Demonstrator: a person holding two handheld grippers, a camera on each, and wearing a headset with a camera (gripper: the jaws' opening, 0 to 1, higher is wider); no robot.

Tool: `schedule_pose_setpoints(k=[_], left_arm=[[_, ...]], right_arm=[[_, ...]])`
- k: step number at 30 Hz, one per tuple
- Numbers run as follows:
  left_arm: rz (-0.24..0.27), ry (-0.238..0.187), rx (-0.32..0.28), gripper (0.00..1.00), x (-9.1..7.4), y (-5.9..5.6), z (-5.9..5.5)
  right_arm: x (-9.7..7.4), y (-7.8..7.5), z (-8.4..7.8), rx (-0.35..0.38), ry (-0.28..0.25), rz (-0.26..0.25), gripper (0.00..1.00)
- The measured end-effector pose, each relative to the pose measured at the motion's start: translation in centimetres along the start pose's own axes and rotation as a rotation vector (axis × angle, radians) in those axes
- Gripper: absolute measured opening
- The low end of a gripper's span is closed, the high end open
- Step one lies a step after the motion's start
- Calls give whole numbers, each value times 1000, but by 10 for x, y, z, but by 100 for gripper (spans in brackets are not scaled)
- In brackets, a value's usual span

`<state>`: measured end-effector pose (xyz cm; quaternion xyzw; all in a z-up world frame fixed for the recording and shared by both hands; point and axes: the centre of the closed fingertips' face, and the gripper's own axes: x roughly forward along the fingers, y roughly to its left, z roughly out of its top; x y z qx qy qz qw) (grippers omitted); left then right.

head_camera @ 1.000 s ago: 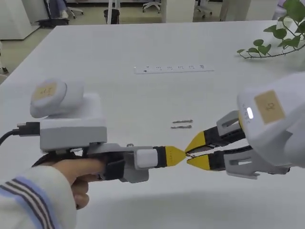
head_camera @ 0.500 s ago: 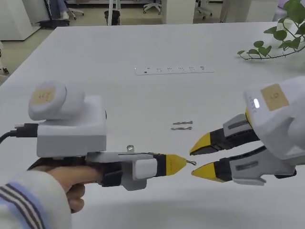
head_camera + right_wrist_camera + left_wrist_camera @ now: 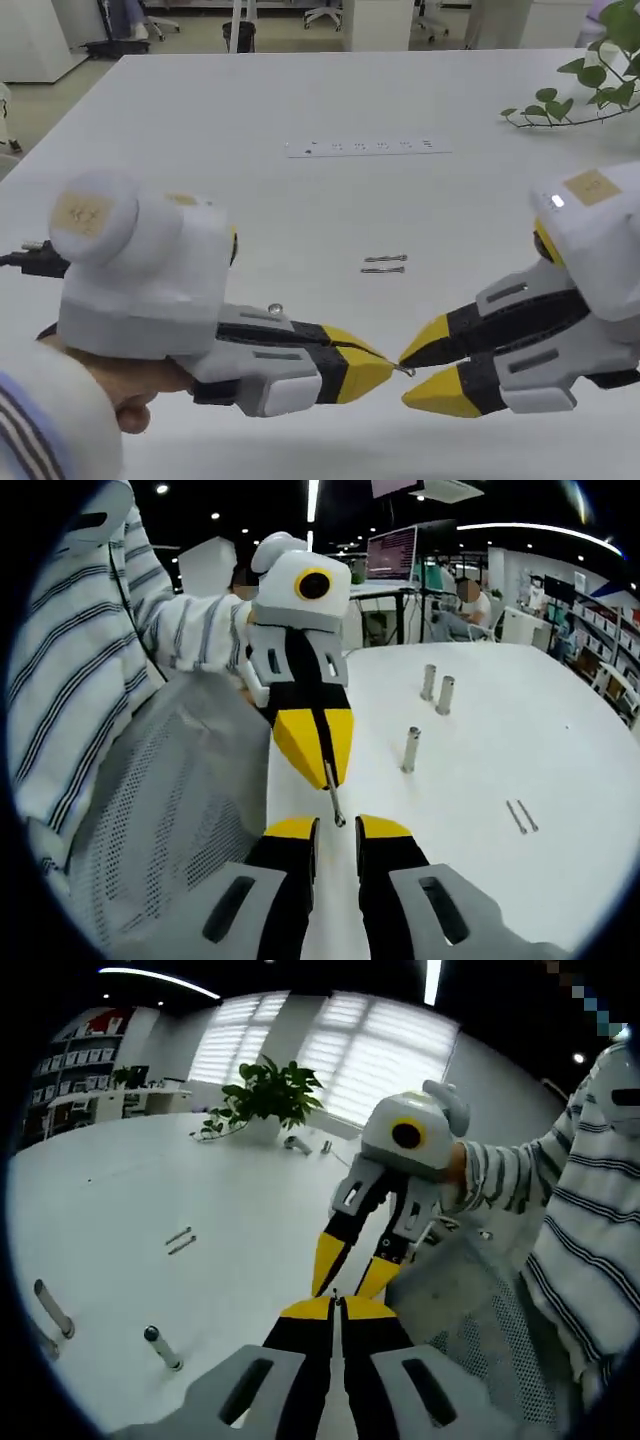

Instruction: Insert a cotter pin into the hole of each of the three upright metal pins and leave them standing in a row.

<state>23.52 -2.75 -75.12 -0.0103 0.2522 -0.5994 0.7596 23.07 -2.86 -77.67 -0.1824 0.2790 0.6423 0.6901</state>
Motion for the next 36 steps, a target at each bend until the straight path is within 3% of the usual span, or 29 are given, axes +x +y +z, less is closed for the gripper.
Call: schedule_pose_setpoints(k=[10,18,25,34,36], left_arm=[[-44,34,182,0,0,-10,-7],[-58,34,218,0,-2,-13,-7],[-66,53,254,0,-3,-12,-10],[-63,49,253,0,-5,-11,-9],[-56,48,215,0,-6,-9,-9]], right_arm=[[3,12,2,16,-22,50,10],[6,19,1,1,-17,79,6],[8,22,1,33,-14,95,5],[8,22,5,-6,-17,92,4],[9,22,5,-24,-8,87,3]])
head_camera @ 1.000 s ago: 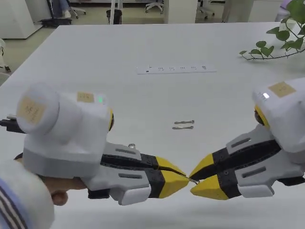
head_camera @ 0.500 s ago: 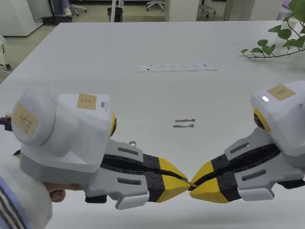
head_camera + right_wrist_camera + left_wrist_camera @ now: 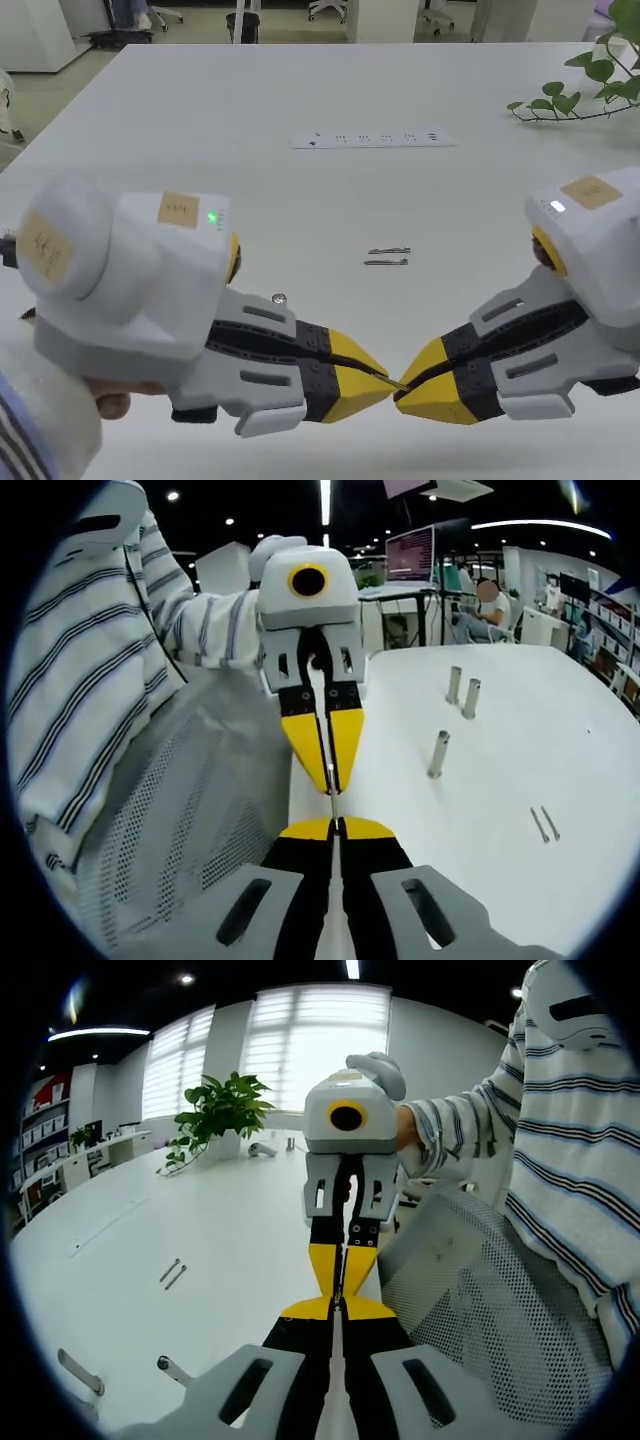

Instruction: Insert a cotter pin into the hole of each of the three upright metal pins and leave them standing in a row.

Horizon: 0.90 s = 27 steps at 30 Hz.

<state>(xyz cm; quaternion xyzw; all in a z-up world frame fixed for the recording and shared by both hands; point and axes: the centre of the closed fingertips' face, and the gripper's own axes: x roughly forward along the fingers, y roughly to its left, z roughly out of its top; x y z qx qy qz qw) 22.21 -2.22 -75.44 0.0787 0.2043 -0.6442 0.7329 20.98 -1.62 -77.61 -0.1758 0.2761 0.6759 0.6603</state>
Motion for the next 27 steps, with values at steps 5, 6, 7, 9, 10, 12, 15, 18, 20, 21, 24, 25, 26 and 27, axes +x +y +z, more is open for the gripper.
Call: schedule_pose_setpoints(k=[5,6,7,9,10,12,15,18,20,21,24,25,26,27], left_arm=[[22,-9,7,1,-2,4,-1],[30,-9,6,1,-2,5,-1],[34,-10,5,2,-3,6,-2],[38,-12,0,2,-5,8,-4],[41,-12,-6,3,-6,8,-5],[48,-11,-10,6,-7,10,-7],[69,2,2,11,-10,14,-14],[72,-5,-2,21,-12,15,-15],[87,-10,-12,26,-15,18,-17],[97,-7,-13,27,-16,20,-19],[131,1,-27,30,-21,28,-25],[145,4,-31,32,-23,31,-27],[163,9,-34,34,-26,35,-30],[176,11,-42,35,-28,38,-32]], right_arm=[[1,-3,0,1,7,-5,3],[1,-3,1,0,9,-6,3],[2,-4,0,0,15,-8,3],[3,-5,-1,-5,24,-11,3],[3,-5,-1,-4,27,-12,3],[4,-6,-2,-4,39,-15,3],[4,-10,-6,-6,61,-24,3],[5,-13,-8,-9,85,-36,3],[5,-14,-10,-6,97,-39,3],[5,-15,-10,-4,102,-41,3],[6,-19,-12,3,123,-46,3],[6,-20,-13,5,131,-48,3],[5,-22,-13,8,140,-54,3],[5,-24,-14,13,150,-58,3]])
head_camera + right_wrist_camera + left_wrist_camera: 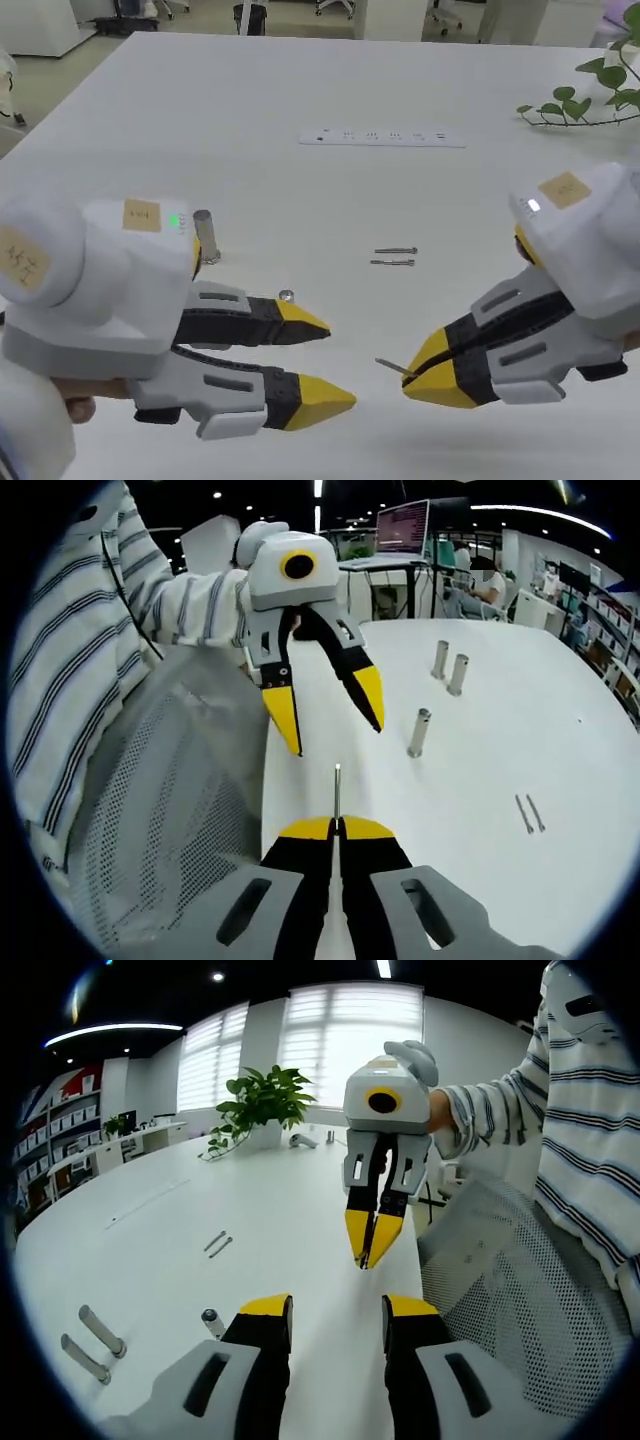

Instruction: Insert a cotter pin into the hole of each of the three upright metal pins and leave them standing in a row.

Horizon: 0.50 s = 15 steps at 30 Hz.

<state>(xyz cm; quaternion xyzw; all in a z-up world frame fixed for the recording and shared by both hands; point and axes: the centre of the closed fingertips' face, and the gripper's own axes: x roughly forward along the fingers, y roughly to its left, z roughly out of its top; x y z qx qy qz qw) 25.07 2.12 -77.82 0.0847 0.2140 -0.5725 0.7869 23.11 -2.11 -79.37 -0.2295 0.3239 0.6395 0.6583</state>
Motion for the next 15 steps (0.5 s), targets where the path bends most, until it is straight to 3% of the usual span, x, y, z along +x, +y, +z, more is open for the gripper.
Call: schedule_pose_setpoints(k=[5,15], left_arm=[[102,9,-38,37,-10,25,-13],[207,4,-86,44,-17,50,-28]], right_arm=[[0,-12,-8,1,82,-31,3],[9,-30,-16,48,159,-21,3]])
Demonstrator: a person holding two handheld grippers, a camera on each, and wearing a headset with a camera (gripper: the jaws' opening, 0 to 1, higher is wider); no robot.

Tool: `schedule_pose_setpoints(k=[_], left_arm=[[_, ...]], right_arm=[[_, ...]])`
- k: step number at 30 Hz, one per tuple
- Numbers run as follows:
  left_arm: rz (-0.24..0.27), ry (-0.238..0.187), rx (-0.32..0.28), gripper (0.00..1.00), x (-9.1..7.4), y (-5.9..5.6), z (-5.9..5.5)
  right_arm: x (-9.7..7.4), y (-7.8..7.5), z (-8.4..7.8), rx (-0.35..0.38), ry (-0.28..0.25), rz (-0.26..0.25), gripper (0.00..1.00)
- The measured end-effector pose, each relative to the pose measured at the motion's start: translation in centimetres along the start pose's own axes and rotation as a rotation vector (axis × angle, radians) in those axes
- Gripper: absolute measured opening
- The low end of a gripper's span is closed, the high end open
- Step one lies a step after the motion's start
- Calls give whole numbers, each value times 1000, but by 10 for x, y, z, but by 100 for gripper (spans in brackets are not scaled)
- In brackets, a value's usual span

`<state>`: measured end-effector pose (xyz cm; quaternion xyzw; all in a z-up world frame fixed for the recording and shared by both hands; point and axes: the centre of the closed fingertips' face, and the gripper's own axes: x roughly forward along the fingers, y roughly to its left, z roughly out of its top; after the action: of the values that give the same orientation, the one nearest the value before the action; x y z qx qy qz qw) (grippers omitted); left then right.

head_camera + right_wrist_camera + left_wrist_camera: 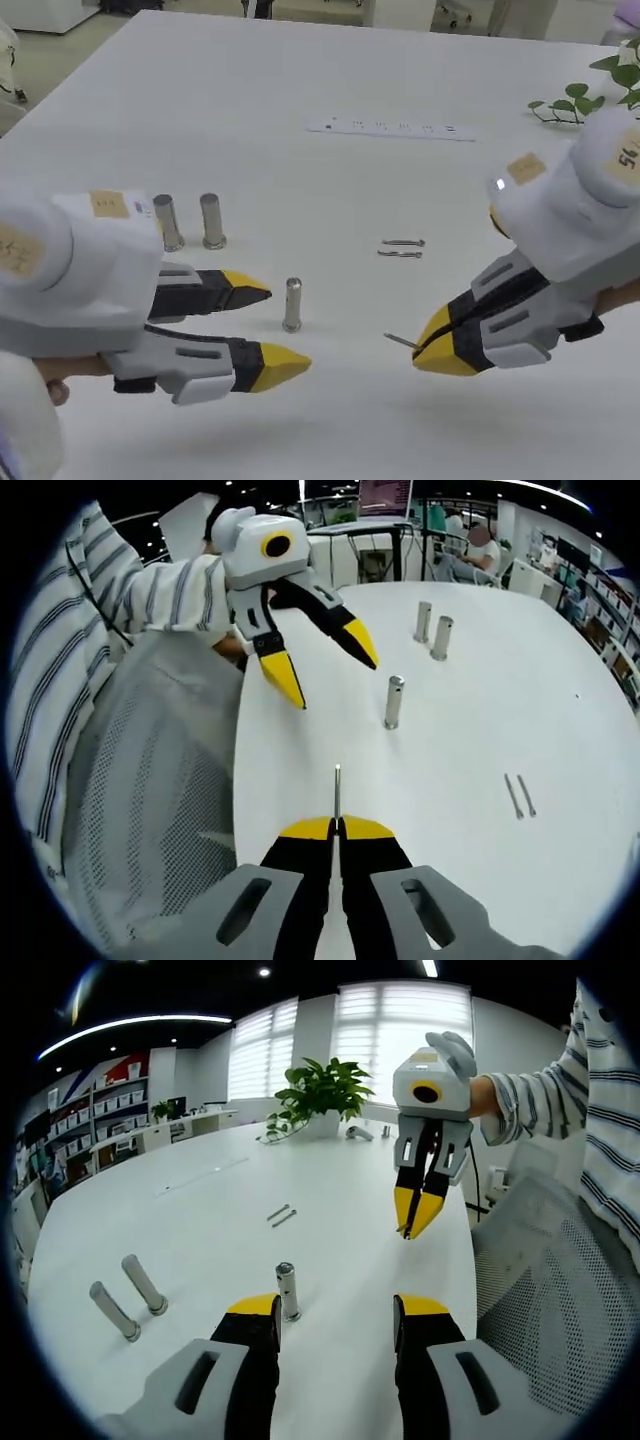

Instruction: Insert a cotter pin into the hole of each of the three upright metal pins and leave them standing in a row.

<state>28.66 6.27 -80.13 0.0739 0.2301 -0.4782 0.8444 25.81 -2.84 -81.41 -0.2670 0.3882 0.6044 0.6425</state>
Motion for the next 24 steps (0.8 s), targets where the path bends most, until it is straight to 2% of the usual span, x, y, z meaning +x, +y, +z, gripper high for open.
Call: schedule_pose_setpoints(k=[5,8,11,15,24], left_arm=[[22,5,-15,44,7,8,-6],[5,37,2,43,12,10,-14],[5,42,6,43,17,14,-18],[17,38,-6,43,22,23,-20],[0,44,-18,35,32,28,-24]], right_arm=[[6,-12,-2,20,34,-9,3],[9,-18,-4,6,68,-16,3],[11,-23,-4,-2,81,-16,3],[14,-31,1,-8,83,-19,3],[23,-41,14,-36,100,-22,3]])
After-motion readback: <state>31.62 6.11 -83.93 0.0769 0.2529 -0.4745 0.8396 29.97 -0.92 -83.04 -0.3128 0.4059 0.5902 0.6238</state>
